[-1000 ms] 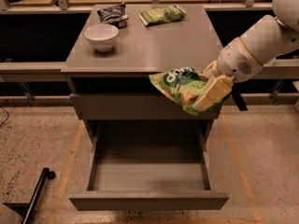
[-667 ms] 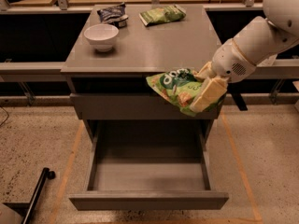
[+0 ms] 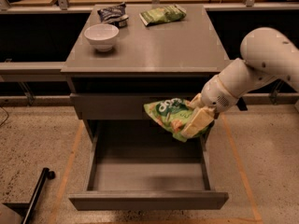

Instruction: Place green rice chip bag into middle drawer

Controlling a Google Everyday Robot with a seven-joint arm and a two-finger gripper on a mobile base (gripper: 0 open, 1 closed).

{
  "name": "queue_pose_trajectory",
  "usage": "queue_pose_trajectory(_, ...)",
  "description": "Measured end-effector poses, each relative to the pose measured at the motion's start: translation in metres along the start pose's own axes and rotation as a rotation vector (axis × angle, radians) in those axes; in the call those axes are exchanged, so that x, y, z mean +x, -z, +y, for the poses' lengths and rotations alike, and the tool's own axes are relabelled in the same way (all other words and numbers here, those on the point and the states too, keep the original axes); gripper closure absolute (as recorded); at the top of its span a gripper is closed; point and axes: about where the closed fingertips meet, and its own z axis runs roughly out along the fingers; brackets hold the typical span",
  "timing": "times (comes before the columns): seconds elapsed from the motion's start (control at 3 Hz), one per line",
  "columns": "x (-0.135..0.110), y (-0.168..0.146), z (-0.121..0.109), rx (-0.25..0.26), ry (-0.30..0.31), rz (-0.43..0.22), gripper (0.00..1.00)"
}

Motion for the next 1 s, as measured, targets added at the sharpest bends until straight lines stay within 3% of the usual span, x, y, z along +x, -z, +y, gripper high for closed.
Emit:
queue_pose_trajectory(0.67,0.075,-0.103,-0.016,-0.117,-0.171,0.003,1.0)
queue_pose_trajectory(1.0,0.101,-0.133,-0.017,-0.181,-0.259,0.022,1.0)
